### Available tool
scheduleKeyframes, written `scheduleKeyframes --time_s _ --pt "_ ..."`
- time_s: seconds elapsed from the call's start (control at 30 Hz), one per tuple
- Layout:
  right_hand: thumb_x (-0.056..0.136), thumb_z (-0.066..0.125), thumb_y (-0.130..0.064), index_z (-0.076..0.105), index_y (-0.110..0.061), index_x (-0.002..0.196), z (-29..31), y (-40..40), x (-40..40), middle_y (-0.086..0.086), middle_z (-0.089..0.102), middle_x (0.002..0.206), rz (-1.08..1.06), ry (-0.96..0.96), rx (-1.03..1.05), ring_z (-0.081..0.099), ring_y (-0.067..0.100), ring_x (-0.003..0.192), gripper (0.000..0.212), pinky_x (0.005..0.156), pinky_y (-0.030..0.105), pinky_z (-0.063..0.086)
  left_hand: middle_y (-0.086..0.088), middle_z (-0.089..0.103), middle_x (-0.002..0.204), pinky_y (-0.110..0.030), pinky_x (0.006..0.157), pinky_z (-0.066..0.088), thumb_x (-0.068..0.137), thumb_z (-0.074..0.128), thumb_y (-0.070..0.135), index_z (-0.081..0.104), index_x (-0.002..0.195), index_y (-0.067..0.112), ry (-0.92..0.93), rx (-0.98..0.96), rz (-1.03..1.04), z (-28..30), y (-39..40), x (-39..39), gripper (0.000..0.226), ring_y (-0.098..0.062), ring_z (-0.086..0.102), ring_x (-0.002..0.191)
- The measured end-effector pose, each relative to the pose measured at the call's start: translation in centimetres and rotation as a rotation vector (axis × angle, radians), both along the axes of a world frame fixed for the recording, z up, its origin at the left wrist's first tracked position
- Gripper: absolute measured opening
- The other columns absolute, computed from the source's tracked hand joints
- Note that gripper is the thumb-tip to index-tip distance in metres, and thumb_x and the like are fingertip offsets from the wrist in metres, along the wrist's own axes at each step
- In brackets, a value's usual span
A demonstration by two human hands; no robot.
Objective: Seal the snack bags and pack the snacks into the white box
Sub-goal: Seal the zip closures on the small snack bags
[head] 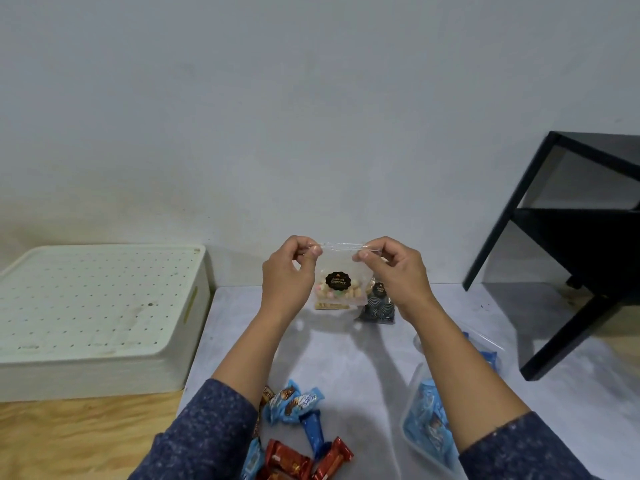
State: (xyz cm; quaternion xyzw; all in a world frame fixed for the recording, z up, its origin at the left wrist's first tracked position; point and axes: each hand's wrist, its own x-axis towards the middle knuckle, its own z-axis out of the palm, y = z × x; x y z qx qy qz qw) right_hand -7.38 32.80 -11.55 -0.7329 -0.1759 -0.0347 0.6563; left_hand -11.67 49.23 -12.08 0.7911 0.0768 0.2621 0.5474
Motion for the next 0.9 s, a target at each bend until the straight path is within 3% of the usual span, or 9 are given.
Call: scheduleKeyframes --time_s 0.13,0.27,0.37,0.43,0.6,0.77,0.9 --pt "0.084 0.063 -0.004 0.063 -0.016 0.072 0.3 0.0 -0.3 -0.009 0.070 0.068 0.036 0.005 0.024 0.062 -0.002 0.071 0.017 0.059 0.012 0.043 0.021 0.062 0.076 -0.004 0.066 0.037 0.085 0.065 0.023 0.063 0.082 0.026 0.038 0.017 -0.060 0.2 0.1 -0.3 0.005 0.000 0.049 0.070" --pt "0.085 0.063 -0.005 0.066 -0.017 0.077 0.1 0.4 -0.7 -0.007 0.072 0.072 0.107 0.034 0.047 0.065 0.004 0.077 0.015 0.071 0.013 0.047 0.019 0.060 0.076 -0.004 0.066 0.036 0.085 0.066 0.022 0.062 0.077 0.029 0.023 0.046 -0.060 0.8 0.4 -0.6 0.011 0.011 0.051 0.070" --pt "0.084 0.065 -0.007 0.069 -0.011 0.079 0.2 0.9 -1.1 -0.007 0.072 0.072 0.119 0.018 0.010 0.064 0.001 0.077 0.007 0.070 0.009 0.046 0.014 0.064 0.081 -0.012 0.072 0.039 0.085 0.066 0.025 0.057 0.072 0.039 0.022 0.098 -0.077 0.9 0.6 -0.9 0.022 -0.003 0.053 0.077" --pt "0.084 0.065 -0.006 0.068 -0.009 0.077 0.3 1.1 -1.3 -0.007 0.071 0.069 0.090 -0.007 0.002 0.063 0.001 0.074 0.009 0.068 0.008 0.044 0.016 0.063 0.080 -0.011 0.070 0.038 0.085 0.066 0.026 0.057 0.071 0.039 0.029 0.089 -0.095 0.9 0.6 -1.2 0.021 -0.001 0.051 0.074" --pt "0.082 0.068 -0.008 0.070 -0.009 0.081 0.4 1.7 -1.9 0.000 0.072 0.078 0.112 0.027 0.008 0.068 0.011 0.083 0.003 0.081 0.019 0.052 0.025 0.063 0.074 -0.008 0.066 0.038 0.081 0.071 0.027 0.063 0.073 0.035 0.045 0.042 -0.147 1.1 1.0 -1.9 0.014 0.002 0.046 0.065" --pt "0.081 0.070 -0.008 0.070 -0.010 0.076 0.5 2.7 -3.0 0.007 0.072 0.078 0.075 0.019 -0.014 0.068 0.021 0.081 0.005 0.079 0.027 0.053 0.024 0.060 0.071 -0.003 0.065 0.036 0.083 0.069 0.024 0.064 0.073 0.030 0.054 0.077 -0.197 1.2 1.2 -2.9 0.013 0.018 0.050 0.068" --pt "0.081 0.070 -0.011 0.070 -0.018 0.074 0.4 3.7 -3.7 0.005 0.073 0.081 0.031 -0.013 -0.019 0.069 0.023 0.087 0.010 0.083 0.029 0.053 0.024 0.061 0.075 -0.005 0.067 0.037 0.084 0.068 0.027 0.060 0.074 0.034 0.050 0.088 -0.193 1.2 1.9 -3.4 0.014 0.017 0.051 0.073"
